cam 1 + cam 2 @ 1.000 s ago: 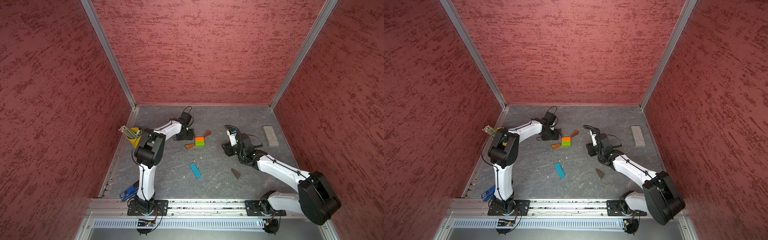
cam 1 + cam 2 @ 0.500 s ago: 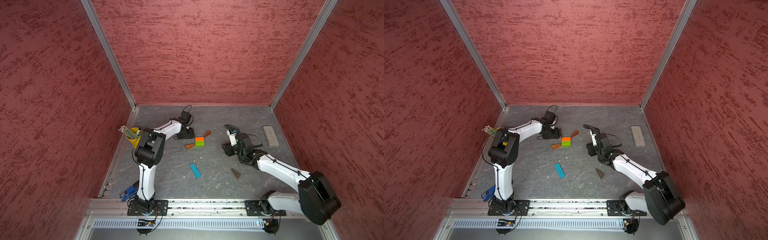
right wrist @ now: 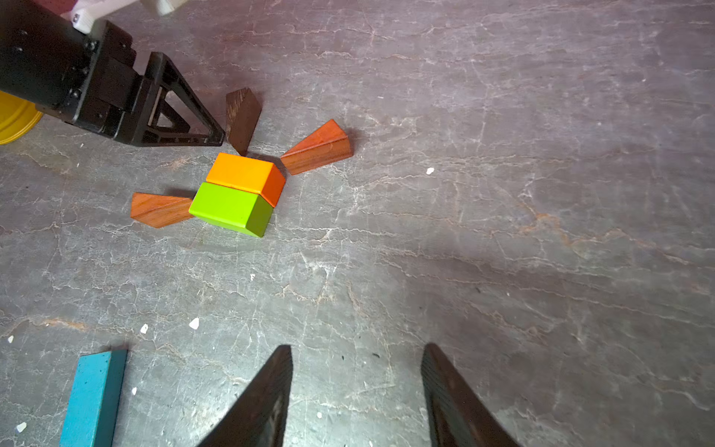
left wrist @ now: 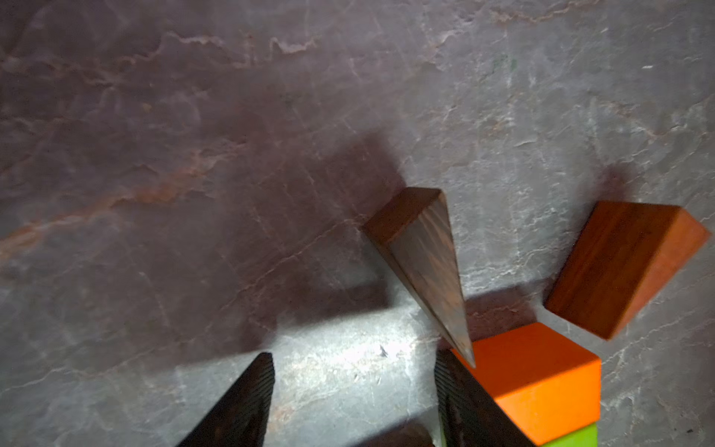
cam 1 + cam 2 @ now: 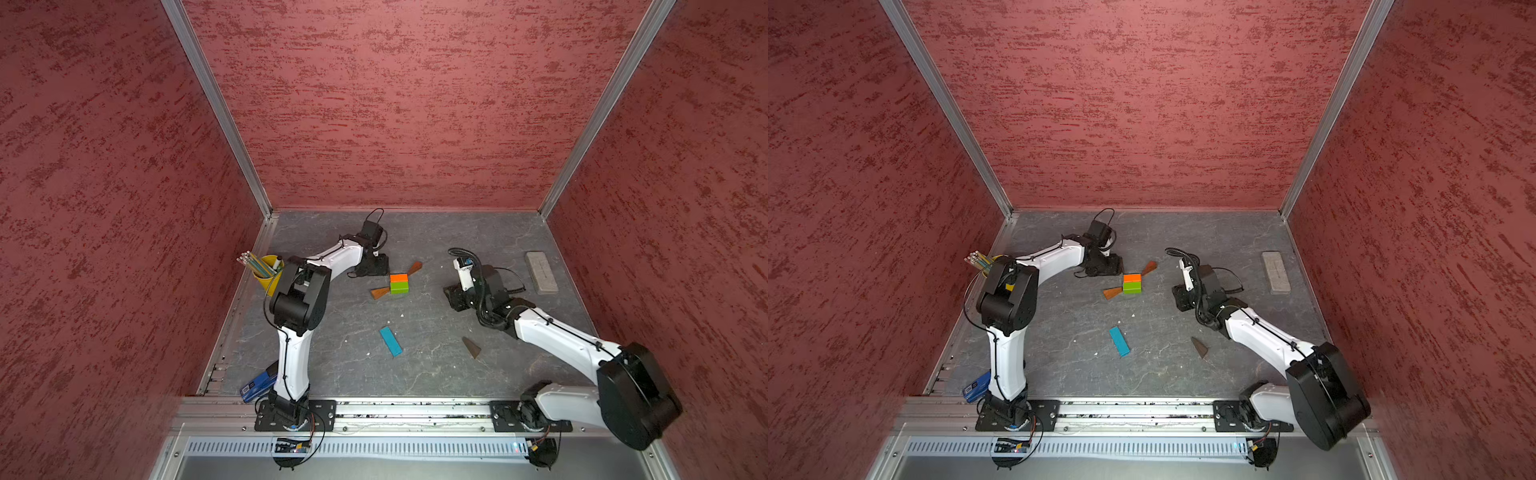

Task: Assemble a small pinwheel with building blocks
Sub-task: Adjust the building block at the center of the board.

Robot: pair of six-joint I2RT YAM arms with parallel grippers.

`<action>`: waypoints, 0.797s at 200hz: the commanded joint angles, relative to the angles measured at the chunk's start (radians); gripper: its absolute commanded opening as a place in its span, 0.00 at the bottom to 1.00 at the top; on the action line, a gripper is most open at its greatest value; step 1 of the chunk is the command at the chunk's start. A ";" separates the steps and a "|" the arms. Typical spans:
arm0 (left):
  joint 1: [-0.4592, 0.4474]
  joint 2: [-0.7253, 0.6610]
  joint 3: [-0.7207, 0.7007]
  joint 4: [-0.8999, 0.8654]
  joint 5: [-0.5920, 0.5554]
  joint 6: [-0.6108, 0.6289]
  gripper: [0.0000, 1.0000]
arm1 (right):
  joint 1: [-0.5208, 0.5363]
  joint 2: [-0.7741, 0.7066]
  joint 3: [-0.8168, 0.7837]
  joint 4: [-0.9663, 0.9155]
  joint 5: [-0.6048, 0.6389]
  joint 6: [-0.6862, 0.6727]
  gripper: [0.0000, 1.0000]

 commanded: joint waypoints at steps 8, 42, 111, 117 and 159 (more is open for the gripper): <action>0.007 0.023 0.012 0.005 0.016 0.014 0.68 | -0.006 -0.001 0.037 -0.010 0.006 0.005 0.57; 0.012 -0.024 -0.005 -0.022 0.019 0.041 0.68 | -0.005 -0.001 0.035 -0.012 0.010 0.005 0.57; 0.132 -0.119 0.016 0.008 0.070 0.140 0.68 | -0.005 0.016 0.047 -0.006 -0.005 0.013 0.57; 0.136 -0.110 0.037 -0.011 0.071 0.147 0.69 | -0.005 0.015 0.046 -0.006 -0.002 0.013 0.57; 0.091 -0.202 -0.056 0.007 0.132 0.165 0.72 | -0.006 0.036 0.025 -0.111 0.048 0.108 0.56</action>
